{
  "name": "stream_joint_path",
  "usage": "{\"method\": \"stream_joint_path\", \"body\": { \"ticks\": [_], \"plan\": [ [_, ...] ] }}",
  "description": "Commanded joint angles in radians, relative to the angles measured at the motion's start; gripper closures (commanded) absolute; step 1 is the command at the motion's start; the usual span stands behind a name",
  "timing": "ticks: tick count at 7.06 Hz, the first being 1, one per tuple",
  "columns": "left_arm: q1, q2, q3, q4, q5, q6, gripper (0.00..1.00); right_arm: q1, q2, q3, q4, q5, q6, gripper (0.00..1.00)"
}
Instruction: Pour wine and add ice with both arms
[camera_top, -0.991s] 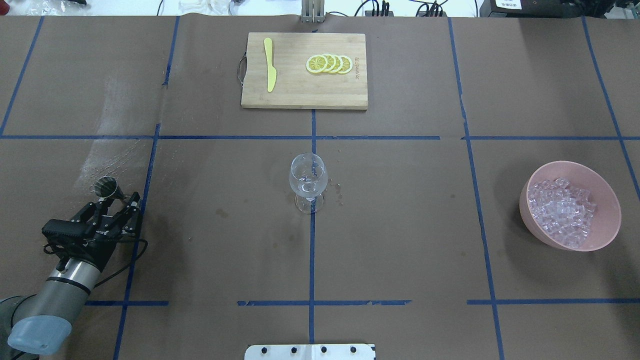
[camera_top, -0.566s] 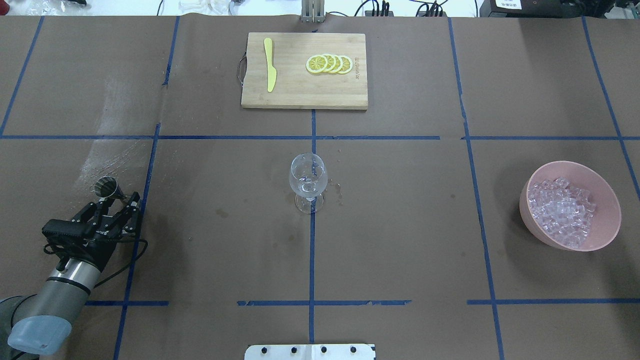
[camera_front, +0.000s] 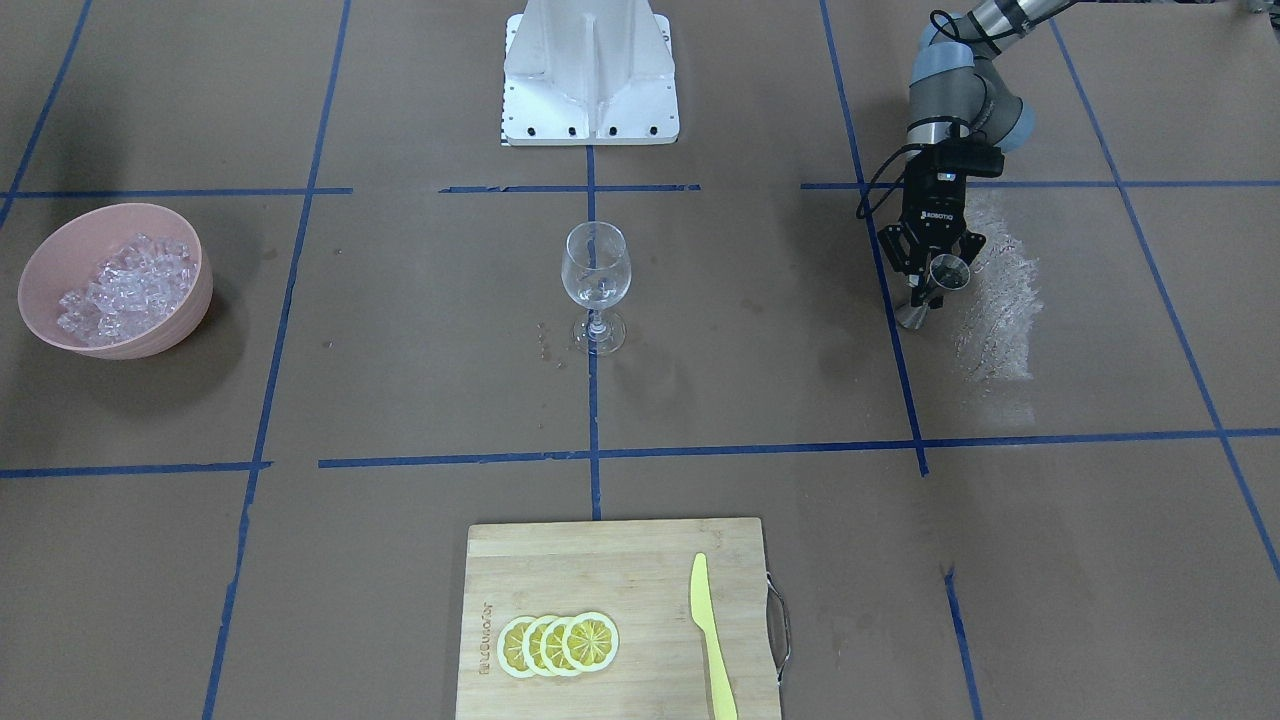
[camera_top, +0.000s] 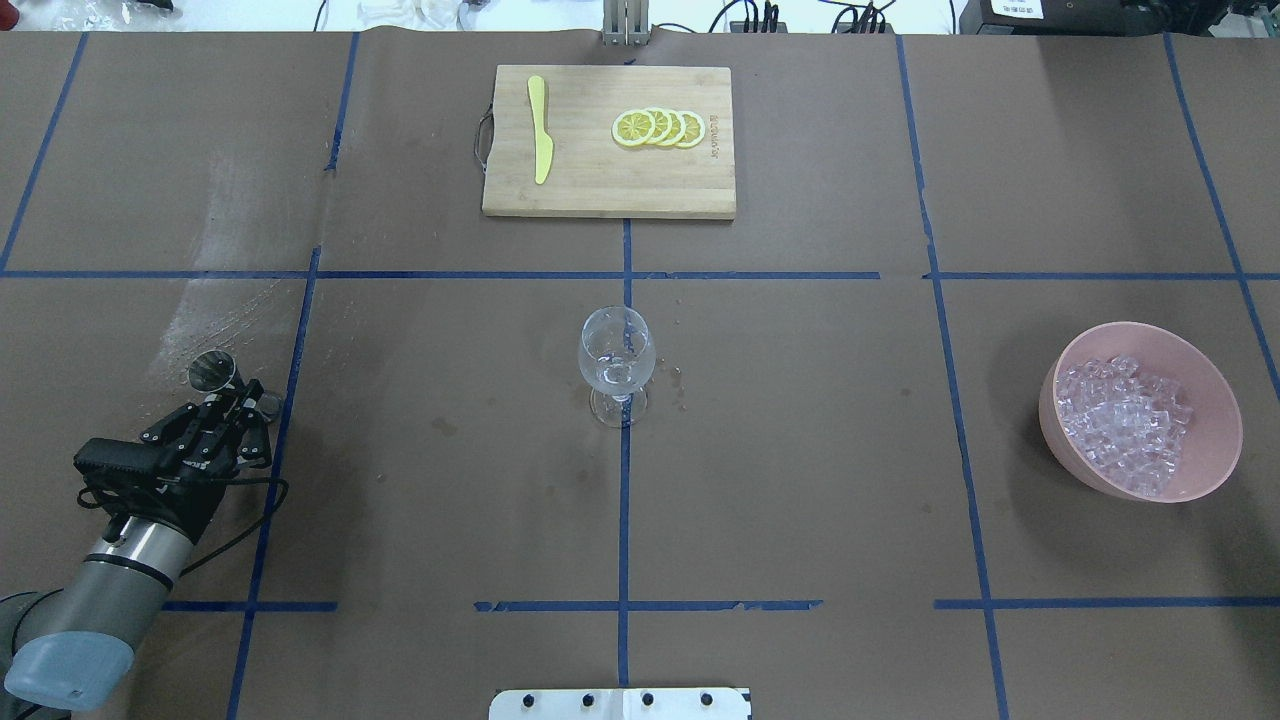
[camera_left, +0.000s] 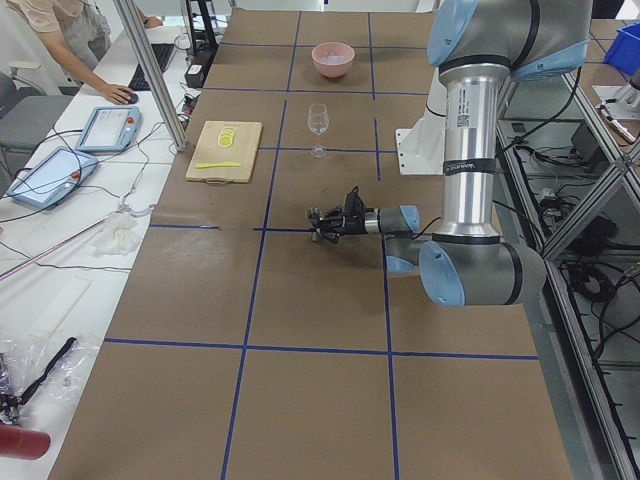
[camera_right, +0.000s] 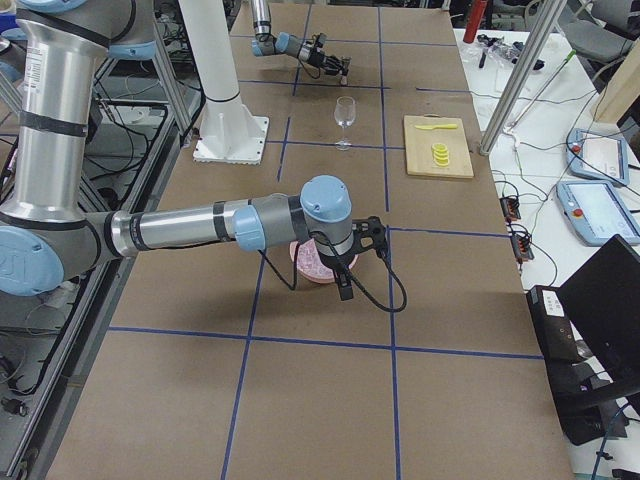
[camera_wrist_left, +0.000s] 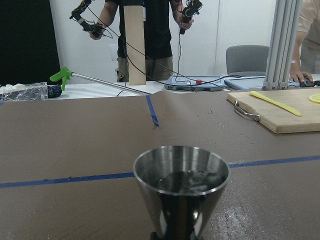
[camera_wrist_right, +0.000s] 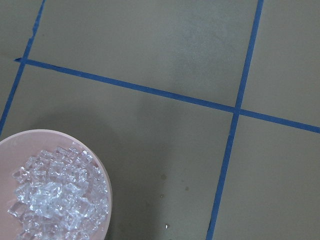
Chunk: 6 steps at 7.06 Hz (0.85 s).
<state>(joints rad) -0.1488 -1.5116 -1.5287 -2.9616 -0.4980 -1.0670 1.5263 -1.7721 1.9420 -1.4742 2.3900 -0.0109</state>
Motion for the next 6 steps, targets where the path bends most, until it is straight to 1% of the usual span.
{"method": "stream_joint_path", "body": {
  "ticks": [1, 2, 3, 4, 5, 6],
  "plan": [
    [0.000, 0.001, -0.011, -0.024, 0.006, 0.012, 1.00, 0.002, 0.000, 0.000, 0.000, 0.000, 0.000, 0.00],
    [-0.003, 0.005, -0.020, -0.025, 0.001, 0.019, 1.00, 0.002, 0.000, 0.000, 0.000, 0.000, 0.000, 0.00],
    [-0.003, 0.004, -0.031, -0.028, -0.002, 0.185, 1.00, 0.003, 0.000, 0.000, 0.000, -0.002, 0.000, 0.00],
    [-0.003, -0.001, -0.077, -0.115, -0.008, 0.367, 1.00, 0.003, 0.003, -0.002, 0.000, -0.002, 0.000, 0.00],
    [-0.008, -0.005, -0.111, -0.190, -0.063, 0.454, 1.00, 0.003, 0.003, -0.002, 0.000, -0.003, 0.000, 0.00],
    [-0.030, -0.012, -0.154, -0.191, -0.162, 0.526, 1.00, 0.005, 0.003, -0.002, 0.000, -0.005, -0.001, 0.00]
  ]
}}
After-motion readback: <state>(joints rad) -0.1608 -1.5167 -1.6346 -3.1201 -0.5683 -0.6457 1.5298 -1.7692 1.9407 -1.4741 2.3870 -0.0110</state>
